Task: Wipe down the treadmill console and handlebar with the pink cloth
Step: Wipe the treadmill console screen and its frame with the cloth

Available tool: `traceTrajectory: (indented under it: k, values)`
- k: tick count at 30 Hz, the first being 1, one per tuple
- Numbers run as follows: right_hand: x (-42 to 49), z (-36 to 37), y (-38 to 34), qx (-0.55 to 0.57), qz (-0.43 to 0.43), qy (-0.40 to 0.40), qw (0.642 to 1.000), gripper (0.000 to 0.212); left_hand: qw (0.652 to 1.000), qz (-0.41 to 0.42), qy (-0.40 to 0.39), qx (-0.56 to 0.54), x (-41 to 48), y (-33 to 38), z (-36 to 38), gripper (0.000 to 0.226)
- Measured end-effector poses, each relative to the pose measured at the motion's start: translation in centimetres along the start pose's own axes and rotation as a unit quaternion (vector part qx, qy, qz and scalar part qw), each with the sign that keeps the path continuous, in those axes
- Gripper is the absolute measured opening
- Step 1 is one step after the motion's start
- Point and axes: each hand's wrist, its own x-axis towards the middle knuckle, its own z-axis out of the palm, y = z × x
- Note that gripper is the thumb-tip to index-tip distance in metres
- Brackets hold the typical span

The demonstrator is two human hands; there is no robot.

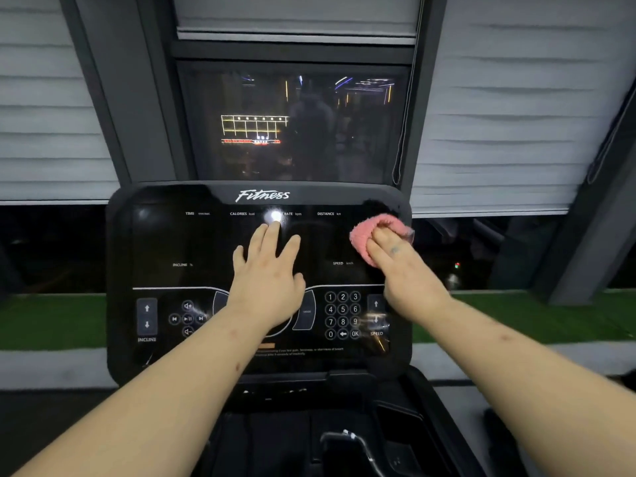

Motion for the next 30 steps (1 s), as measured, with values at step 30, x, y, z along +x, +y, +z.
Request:
traceTrajectory:
  k: [30]
  values:
    - [-0.6,1.6,1.8,0.035,0.047,0.016,0.998,0.084,0.998,0.017,-0.057,-0.007,-0.1,-0.5,-1.5,0.067]
